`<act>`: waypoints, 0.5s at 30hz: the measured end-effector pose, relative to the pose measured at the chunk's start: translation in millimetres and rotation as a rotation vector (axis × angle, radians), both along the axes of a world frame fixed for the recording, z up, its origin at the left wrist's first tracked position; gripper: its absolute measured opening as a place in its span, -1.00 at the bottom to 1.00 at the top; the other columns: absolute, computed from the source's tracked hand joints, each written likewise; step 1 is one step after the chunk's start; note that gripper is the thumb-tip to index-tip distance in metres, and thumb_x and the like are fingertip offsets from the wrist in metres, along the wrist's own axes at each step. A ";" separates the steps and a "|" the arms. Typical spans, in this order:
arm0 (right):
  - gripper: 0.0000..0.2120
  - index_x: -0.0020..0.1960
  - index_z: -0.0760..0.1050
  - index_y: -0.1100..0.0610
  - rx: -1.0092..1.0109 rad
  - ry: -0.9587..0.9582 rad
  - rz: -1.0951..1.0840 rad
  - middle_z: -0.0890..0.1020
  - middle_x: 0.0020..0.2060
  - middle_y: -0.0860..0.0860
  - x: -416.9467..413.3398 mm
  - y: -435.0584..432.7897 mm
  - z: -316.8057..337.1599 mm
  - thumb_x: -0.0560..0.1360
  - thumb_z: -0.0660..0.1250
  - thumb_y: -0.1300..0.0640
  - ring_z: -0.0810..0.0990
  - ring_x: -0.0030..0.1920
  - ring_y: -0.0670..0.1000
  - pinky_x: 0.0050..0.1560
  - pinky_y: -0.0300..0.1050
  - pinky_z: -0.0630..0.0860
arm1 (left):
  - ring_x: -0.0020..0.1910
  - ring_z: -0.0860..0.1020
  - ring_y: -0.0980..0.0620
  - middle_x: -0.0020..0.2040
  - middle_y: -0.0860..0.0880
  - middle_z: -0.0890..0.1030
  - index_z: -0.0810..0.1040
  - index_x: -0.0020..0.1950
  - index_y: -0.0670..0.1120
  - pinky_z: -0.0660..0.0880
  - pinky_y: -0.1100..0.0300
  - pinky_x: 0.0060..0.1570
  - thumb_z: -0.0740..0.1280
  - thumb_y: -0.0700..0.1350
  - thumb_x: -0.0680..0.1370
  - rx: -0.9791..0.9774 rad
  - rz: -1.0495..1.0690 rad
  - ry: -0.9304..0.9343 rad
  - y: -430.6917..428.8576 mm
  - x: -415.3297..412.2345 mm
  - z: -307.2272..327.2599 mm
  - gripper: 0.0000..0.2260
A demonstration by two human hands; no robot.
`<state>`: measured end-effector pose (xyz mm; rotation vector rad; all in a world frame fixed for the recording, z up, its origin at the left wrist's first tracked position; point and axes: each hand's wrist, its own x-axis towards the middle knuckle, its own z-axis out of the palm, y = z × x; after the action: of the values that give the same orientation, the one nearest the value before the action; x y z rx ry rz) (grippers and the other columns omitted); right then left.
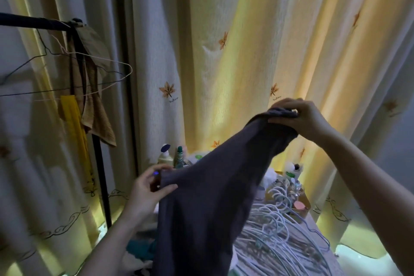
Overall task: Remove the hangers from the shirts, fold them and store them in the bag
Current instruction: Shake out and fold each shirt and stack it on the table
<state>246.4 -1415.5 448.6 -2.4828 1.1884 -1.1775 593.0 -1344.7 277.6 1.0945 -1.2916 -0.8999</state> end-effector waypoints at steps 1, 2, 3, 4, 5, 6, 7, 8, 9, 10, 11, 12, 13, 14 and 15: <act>-0.80 -0.03 0.63 0.13 -0.024 -0.017 0.007 0.64 -0.07 0.07 11.1 -5.7 6.1 0.35 0.48 0.27 0.59 -0.01 0.01 0.15 0.05 0.48 | -0.05 0.64 0.21 -0.06 0.02 0.69 0.57 0.07 -0.02 0.53 0.43 -0.08 0.46 -0.40 0.36 -0.060 0.042 -0.016 -0.4 9.3 10.0 -0.61; -0.80 -0.03 0.64 0.17 -0.046 -0.033 0.010 0.64 -0.06 0.11 22.6 -10.3 12.9 0.34 0.49 0.26 0.59 0.00 0.07 0.16 0.11 0.47 | -0.06 0.63 0.24 -0.06 0.03 0.69 0.58 0.05 -0.01 0.50 0.46 -0.06 0.45 -0.40 0.36 -0.120 0.092 -0.020 -1.2 19.3 19.5 -0.62; -0.79 -0.03 0.64 0.19 -0.074 -0.052 0.021 0.64 -0.07 0.12 34.9 -14.3 18.9 0.34 0.50 0.25 0.60 0.00 0.12 0.14 0.15 0.48 | -0.06 0.62 0.26 -0.07 0.07 0.68 0.58 0.03 0.03 0.49 0.48 -0.06 0.45 -0.39 0.36 -0.176 0.145 -0.019 -2.1 30.0 29.2 -0.62; -0.78 -0.02 0.64 0.21 -0.096 -0.074 0.044 0.64 -0.08 0.13 45.7 -18.7 24.4 0.34 0.50 0.25 0.60 -0.02 0.15 0.10 0.16 0.51 | -0.06 0.62 0.27 -0.08 0.10 0.68 0.59 0.01 0.07 0.49 0.49 -0.05 0.45 -0.38 0.37 -0.226 0.194 -0.011 -1.9 41.0 38.4 -0.61; -0.78 -0.02 0.64 0.22 -0.118 -0.097 0.067 0.64 -0.09 0.13 56.9 -21.9 29.4 0.34 0.50 0.25 0.60 -0.03 0.16 0.06 0.17 0.52 | -0.05 0.62 0.27 -0.09 0.15 0.68 0.59 0.00 0.10 0.49 0.48 -0.04 0.45 -0.37 0.38 -0.267 0.235 0.007 -1.2 52.4 46.1 -0.61; -0.79 -0.02 0.64 0.23 -0.133 -0.111 0.085 0.64 -0.09 0.13 67.5 -25.0 34.0 0.35 0.50 0.25 0.59 -0.03 0.17 0.05 0.18 0.52 | -0.03 0.61 0.27 -0.07 0.19 0.68 0.59 0.00 0.11 0.50 0.46 -0.01 0.44 -0.36 0.39 -0.308 0.263 0.029 -0.1 63.8 52.3 -0.62; -0.80 -0.02 0.64 0.23 -0.151 -0.118 0.102 0.64 -0.09 0.12 77.3 -27.0 37.3 0.36 0.49 0.25 0.58 -0.04 0.19 0.05 0.21 0.50 | 0.00 0.61 0.27 -0.05 0.21 0.68 0.60 0.01 0.11 0.50 0.45 0.02 0.44 -0.35 0.40 -0.339 0.292 0.038 2.0 74.1 57.3 -0.62; -0.81 -0.02 0.64 0.22 -0.149 -0.122 0.124 0.64 -0.10 0.12 83.9 -30.6 39.3 0.37 0.49 0.25 0.57 -0.04 0.22 0.05 0.24 0.48 | 0.03 0.61 0.26 -0.02 0.21 0.67 0.60 0.02 0.12 0.50 0.43 0.05 0.44 -0.35 0.40 -0.363 0.312 0.032 4.5 82.5 60.5 -0.61; -0.83 -0.02 0.64 0.20 -0.145 -0.116 0.148 0.64 -0.10 0.13 88.7 -32.9 39.9 0.38 0.48 0.25 0.56 -0.05 0.25 0.05 0.28 0.46 | 0.06 0.60 0.24 0.01 0.20 0.67 0.60 0.03 0.15 0.49 0.42 0.08 0.44 -0.34 0.39 -0.372 0.319 0.019 8.7 88.5 62.4 -0.59; -0.83 -0.02 0.63 0.21 -0.129 -0.094 0.161 0.64 -0.09 0.15 90.1 -35.7 38.2 0.40 0.47 0.23 0.55 -0.04 0.28 0.05 0.33 0.44 | 0.09 0.59 0.23 0.03 0.19 0.66 0.60 0.05 0.17 0.48 0.42 0.09 0.45 -0.34 0.38 -0.359 0.307 0.004 13.2 92.3 61.3 -0.57; -0.82 -0.01 0.63 0.24 -0.113 -0.070 0.174 0.64 -0.08 0.18 89.6 -38.1 34.5 0.40 0.45 0.22 0.54 -0.03 0.32 0.05 0.36 0.42 | 0.12 0.58 0.22 0.06 0.17 0.65 0.59 0.07 0.19 0.47 0.44 0.09 0.46 -0.34 0.37 -0.324 0.287 -0.040 17.6 93.7 56.2 -0.54; -0.80 -0.01 0.62 0.28 -0.084 -0.049 0.184 0.63 -0.07 0.22 86.5 -39.1 28.1 0.40 0.44 0.21 0.53 -0.03 0.34 0.05 0.38 0.42 | 0.14 0.57 0.22 0.09 0.16 0.64 0.58 0.10 0.20 0.48 0.43 0.09 0.48 -0.33 0.36 -0.273 0.266 -0.104 22.8 91.7 49.1 -0.51; -0.81 -0.01 0.61 0.29 -0.066 -0.035 0.201 0.62 -0.06 0.23 81.6 -39.0 19.5 0.40 0.42 0.24 0.54 -0.03 0.34 0.04 0.37 0.43 | 0.16 0.56 0.21 0.12 0.16 0.63 0.57 0.12 0.22 0.49 0.41 0.07 0.50 -0.31 0.35 -0.211 0.239 -0.171 28.4 86.8 40.1 -0.49; -0.83 -0.01 0.60 0.28 -0.021 -0.025 0.211 0.61 -0.05 0.21 74.4 -37.5 9.5 0.40 0.41 0.30 0.55 -0.02 0.32 0.04 0.35 0.46 | 0.16 0.55 0.23 0.13 0.18 0.62 0.56 0.13 0.25 0.49 0.41 0.04 0.52 -0.28 0.33 -0.156 0.210 -0.247 33.7 81.2 29.0 -0.47; -0.81 0.00 0.58 0.25 0.023 -0.017 0.223 0.60 -0.04 0.18 65.8 -33.2 -2.2 0.40 0.38 0.38 0.56 0.00 0.28 0.05 0.30 0.50 | 0.15 0.54 0.26 0.12 0.23 0.61 0.55 0.13 0.28 0.49 0.43 0.00 0.54 -0.24 0.33 -0.089 0.172 -0.313 37.4 73.2 16.1 -0.46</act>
<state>312.2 -1448.7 446.4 -2.5037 0.8868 -1.1167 666.1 -1307.3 293.8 1.2894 -1.4516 -0.5518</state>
